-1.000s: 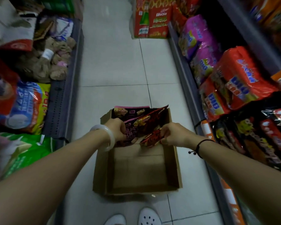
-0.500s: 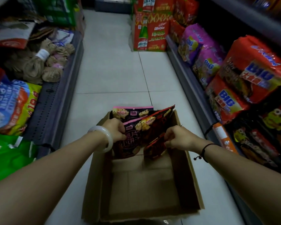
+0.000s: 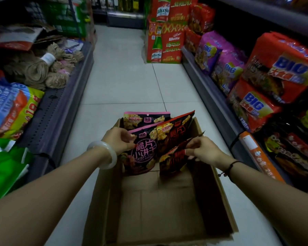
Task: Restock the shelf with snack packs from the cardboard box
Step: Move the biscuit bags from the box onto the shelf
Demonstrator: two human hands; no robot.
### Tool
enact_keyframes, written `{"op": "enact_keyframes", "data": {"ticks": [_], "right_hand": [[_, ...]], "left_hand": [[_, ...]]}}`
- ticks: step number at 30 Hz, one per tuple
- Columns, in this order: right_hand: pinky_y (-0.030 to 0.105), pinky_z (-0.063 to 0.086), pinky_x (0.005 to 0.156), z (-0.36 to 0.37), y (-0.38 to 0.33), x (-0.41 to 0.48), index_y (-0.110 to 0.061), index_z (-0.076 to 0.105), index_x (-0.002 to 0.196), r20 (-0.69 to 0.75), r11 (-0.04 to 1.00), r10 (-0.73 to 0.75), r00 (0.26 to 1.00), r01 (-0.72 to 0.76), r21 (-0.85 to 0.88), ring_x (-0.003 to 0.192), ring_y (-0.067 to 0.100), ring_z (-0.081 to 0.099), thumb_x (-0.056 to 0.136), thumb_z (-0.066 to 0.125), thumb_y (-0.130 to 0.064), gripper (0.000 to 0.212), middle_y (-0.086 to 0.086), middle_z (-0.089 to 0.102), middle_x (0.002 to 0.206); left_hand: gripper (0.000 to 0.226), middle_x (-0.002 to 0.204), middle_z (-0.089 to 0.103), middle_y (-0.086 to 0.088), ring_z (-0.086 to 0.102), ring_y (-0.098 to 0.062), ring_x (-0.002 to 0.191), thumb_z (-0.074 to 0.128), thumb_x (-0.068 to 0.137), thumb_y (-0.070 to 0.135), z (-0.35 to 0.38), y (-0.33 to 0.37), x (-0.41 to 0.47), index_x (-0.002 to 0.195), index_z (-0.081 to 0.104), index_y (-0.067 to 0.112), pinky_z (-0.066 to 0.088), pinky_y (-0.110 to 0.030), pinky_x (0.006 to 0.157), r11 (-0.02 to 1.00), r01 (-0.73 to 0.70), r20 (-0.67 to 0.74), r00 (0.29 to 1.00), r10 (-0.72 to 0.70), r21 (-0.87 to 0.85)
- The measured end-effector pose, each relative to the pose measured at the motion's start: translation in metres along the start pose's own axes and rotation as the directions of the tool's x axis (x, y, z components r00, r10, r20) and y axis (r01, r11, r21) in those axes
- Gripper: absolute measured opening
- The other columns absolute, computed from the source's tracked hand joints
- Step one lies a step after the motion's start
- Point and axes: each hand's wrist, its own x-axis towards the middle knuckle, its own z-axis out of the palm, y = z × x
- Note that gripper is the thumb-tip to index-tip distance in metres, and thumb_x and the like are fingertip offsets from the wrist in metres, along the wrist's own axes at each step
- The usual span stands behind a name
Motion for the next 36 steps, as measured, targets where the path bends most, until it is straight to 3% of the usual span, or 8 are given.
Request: {"op": "enact_keyframes", "data": {"ticks": [5,11,17,23,26,33,36], "right_hand": [[0.02,0.047,0.055,0.004,0.012,0.012,-0.007,0.059,0.097,-0.11,0.996,0.015,0.994,-0.006,0.088,0.07,0.014,0.064,0.085,0.068,-0.011,0.015,0.007,0.066,0.086],[0.022,0.044,0.055,0.005,0.011,0.026,-0.012,0.054,0.093,-0.246,0.987,0.032,0.969,0.008,0.159,0.079,0.02,0.064,0.083,0.071,-0.014,0.021,0.006,0.064,0.093],[0.028,0.045,0.076,0.01,0.0,0.034,-0.01,0.049,0.116,-0.337,0.993,-0.016,0.941,0.054,0.106,0.105,0.022,0.056,0.08,0.074,-0.017,0.045,0.001,0.055,0.109],[0.04,0.051,0.094,0.019,0.003,0.042,-0.011,0.036,0.136,-0.307,0.983,0.019,0.952,0.039,0.18,0.119,0.027,0.054,0.08,0.074,-0.018,0.068,0.006,0.053,0.132],[0.046,0.053,0.092,0.023,0.008,0.047,-0.015,0.033,0.139,-0.266,0.975,0.046,0.963,0.015,0.222,0.113,0.03,0.06,0.079,0.075,-0.021,0.074,0.007,0.057,0.129],[0.04,0.055,0.085,0.023,0.015,0.058,-0.015,0.029,0.142,-0.247,0.962,0.053,0.968,0.017,0.272,0.109,0.031,0.062,0.078,0.076,-0.022,0.08,0.007,0.059,0.125],[0.03,0.054,0.065,0.026,0.015,0.063,-0.013,0.027,0.144,-0.241,0.961,0.058,0.969,0.012,0.276,0.093,0.026,0.067,0.079,0.074,-0.02,0.08,0.005,0.06,0.116]], "left_hand": [[0.036,0.105,0.068,-0.007,0.063,-0.019,0.095,0.073,0.079,0.015,0.008,-0.012,0.004,0.112,0.064,0.007,0.051,-0.03,0.084,1.0,0.0,-0.108,0.994,-0.003,-0.025],[0.031,0.099,0.069,-0.008,0.065,-0.022,0.093,0.073,0.079,0.014,0.012,-0.012,0.012,0.109,0.064,0.008,0.052,-0.032,0.085,0.999,-0.013,-0.197,0.98,0.004,-0.042],[0.022,0.086,0.061,0.002,0.062,-0.02,0.086,0.07,0.081,0.017,0.017,-0.01,0.022,0.101,0.067,0.012,0.049,-0.029,0.076,0.999,-0.032,-0.263,0.965,0.027,-0.012],[0.02,0.094,0.053,-0.003,0.054,-0.02,0.084,0.072,0.079,0.017,0.02,-0.017,0.032,0.097,0.066,0.009,0.043,-0.028,0.074,0.998,-0.053,-0.332,0.941,0.063,0.04],[0.022,0.096,0.051,-0.001,0.052,-0.017,0.085,0.074,0.077,0.02,0.024,-0.022,0.038,0.092,0.059,0.014,0.045,-0.028,0.076,0.999,-0.034,-0.363,0.931,0.041,0.027],[0.04,0.097,0.046,-0.003,0.052,-0.026,0.096,0.08,0.068,0.02,0.025,-0.034,0.049,0.09,0.047,0.015,0.048,-0.039,0.078,0.995,0.067,-0.447,0.89,-0.092,-0.072],[0.052,0.104,0.052,-0.01,0.055,-0.028,0.1,0.082,0.066,0.023,0.025,-0.037,0.053,0.103,0.047,0.012,0.051,-0.044,0.083,0.974,0.138,-0.416,0.887,-0.202,-0.179]]}}
